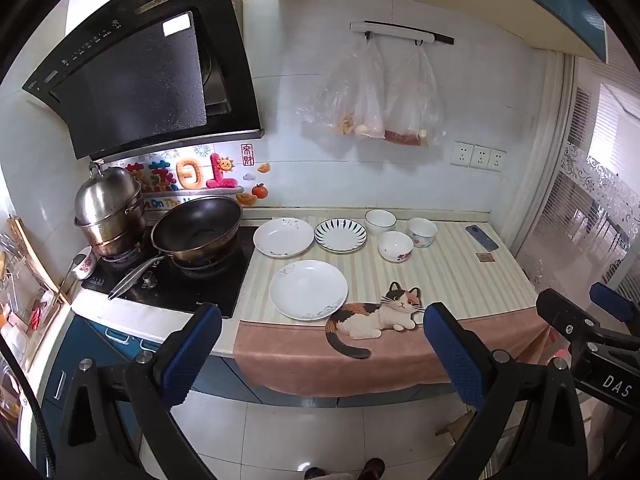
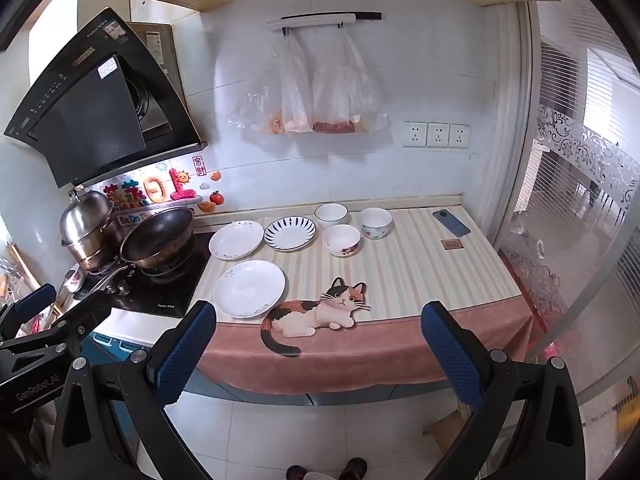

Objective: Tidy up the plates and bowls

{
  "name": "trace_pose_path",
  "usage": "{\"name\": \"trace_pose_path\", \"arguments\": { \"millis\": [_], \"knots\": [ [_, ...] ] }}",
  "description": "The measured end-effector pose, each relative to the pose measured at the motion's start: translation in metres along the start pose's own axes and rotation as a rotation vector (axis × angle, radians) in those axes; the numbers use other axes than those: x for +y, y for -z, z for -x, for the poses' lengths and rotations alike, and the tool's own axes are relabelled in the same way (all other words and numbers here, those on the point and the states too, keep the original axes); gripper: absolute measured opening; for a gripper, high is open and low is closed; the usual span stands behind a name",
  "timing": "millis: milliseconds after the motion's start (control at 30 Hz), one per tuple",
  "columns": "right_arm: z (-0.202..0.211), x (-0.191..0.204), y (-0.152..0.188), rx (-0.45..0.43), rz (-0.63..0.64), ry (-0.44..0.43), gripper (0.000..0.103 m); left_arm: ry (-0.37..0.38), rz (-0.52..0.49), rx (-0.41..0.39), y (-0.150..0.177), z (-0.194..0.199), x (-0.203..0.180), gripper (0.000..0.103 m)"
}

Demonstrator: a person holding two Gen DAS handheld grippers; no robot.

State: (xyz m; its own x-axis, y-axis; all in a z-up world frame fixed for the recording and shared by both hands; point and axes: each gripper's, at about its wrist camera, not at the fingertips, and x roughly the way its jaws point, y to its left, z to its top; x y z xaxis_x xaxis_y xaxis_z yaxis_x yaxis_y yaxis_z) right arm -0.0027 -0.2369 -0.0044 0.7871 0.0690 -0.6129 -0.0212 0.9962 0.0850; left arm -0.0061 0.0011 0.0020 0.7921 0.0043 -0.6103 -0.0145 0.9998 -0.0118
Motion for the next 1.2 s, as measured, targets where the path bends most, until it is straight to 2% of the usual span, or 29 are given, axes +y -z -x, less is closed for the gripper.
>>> {"name": "trace_pose_path", "arguments": {
  "millis": [367, 500, 1200],
  "knots": [
    [0.005, 0.009, 0.001, -0.003, -0.002, 0.003, 0.103, 0.003, 0.016, 0.006, 0.001, 0.001, 0.005, 0.103],
    [0.003, -0.002, -0.002, -0.002, -0.006, 0.006, 0.103, 0.003, 0.016, 0.007, 0.003, 0.000, 0.005, 0.103],
    [-0.004, -0.005, -0.006, 0.002, -0.017, 0.006, 0.103, 0.002, 0.012, 0.008, -0.004, -0.006, 0.002, 0.103]
  ]
}}
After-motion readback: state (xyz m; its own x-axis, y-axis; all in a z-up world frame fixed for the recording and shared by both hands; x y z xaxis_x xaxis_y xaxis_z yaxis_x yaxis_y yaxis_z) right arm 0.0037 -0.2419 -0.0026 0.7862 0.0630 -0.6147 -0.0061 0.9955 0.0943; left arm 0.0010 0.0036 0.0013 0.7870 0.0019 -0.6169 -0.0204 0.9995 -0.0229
